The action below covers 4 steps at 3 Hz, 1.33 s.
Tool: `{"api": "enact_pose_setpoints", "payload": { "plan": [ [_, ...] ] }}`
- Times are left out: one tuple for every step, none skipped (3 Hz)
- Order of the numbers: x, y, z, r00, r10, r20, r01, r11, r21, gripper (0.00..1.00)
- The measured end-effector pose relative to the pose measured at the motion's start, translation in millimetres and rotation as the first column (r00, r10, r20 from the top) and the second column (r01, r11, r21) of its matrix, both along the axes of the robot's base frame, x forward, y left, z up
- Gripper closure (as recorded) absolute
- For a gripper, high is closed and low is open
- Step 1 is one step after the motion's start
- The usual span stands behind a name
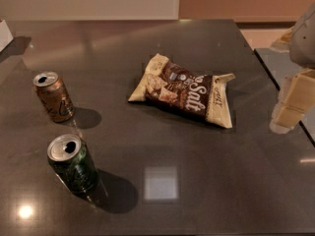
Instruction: Pick brown chip bag
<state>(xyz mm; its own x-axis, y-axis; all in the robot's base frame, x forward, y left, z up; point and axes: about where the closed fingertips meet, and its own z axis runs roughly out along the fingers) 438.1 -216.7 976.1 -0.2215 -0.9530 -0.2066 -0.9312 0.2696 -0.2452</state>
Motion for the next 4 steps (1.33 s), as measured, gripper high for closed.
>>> {"api": "enact_pose_setpoints", "payload": {
  "plan": [
    [0.0, 0.0, 0.0, 1.0000, 0.000, 0.000, 0.000, 1.000, 0.000, 0.00],
    [9.0, 3.3, -3.8, 0.9999, 0.009, -0.012, -0.009, 1.000, 0.009, 0.00],
    [32.4, 12.5, -14.7, 0.9996, 0.016, -0.024, -0.015, 0.999, 0.047, 0.00],
    [63.0, 34.4, -31.2, 0.9986, 0.040, -0.033, -0.037, 0.994, 0.099, 0.00]
  ]
}}
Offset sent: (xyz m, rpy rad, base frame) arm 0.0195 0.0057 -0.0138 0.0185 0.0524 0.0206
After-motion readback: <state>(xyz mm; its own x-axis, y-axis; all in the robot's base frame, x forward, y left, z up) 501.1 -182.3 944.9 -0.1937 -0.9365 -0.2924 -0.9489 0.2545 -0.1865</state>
